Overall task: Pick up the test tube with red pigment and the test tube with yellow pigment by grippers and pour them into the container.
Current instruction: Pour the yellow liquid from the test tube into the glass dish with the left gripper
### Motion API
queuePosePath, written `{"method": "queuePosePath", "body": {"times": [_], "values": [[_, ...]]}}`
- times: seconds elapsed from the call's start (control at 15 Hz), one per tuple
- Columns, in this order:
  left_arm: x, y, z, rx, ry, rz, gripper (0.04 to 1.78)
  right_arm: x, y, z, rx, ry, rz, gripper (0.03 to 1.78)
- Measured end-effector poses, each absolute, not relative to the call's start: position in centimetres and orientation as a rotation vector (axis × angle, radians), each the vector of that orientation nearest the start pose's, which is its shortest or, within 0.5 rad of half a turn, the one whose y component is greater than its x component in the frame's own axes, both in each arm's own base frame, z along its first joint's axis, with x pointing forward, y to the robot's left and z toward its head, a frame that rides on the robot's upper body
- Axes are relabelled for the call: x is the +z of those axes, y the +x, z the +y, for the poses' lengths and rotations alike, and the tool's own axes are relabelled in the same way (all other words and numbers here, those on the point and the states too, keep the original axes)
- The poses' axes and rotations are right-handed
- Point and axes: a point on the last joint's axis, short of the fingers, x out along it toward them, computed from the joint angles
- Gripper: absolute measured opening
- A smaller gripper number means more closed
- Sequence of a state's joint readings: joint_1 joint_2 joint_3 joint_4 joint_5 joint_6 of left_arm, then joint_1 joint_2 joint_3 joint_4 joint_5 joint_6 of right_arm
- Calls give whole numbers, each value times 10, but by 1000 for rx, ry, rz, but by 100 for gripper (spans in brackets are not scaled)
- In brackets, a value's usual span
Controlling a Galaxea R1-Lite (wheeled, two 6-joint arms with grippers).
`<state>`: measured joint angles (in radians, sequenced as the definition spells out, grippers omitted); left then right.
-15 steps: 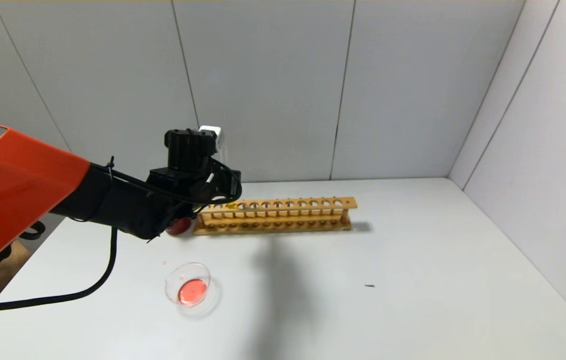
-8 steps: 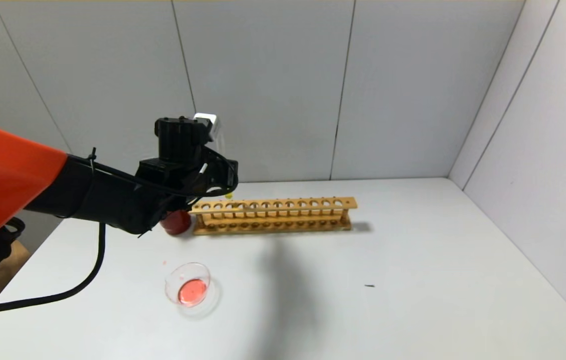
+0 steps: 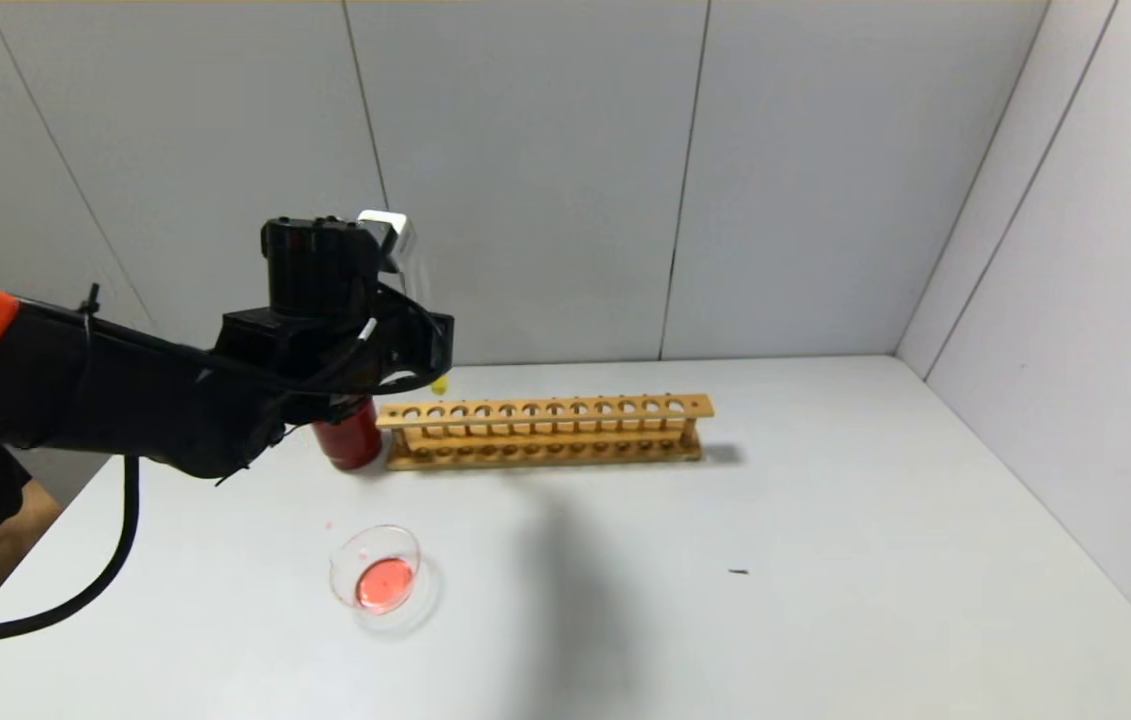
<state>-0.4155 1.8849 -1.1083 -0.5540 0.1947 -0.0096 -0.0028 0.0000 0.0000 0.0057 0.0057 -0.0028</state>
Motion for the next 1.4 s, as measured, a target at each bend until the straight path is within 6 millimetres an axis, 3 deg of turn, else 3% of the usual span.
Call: {"method": "queuePosePath", "body": {"times": [0.33, 0.73, 1.07, 1.4], "values": [[195, 302, -127, -235, 84, 250, 30, 75, -23, 0, 2, -3, 6, 175], [197, 256, -90, -308, 75, 348, 30, 75, -23, 0, 3, -3, 6, 175], [189, 235, -61, -360, 108, 395, 30, 75, -23, 0, 2, -3, 6, 175], [171, 221, -45, -396, 287, 462, 30, 75, -23, 0, 3, -3, 6, 175]]}}
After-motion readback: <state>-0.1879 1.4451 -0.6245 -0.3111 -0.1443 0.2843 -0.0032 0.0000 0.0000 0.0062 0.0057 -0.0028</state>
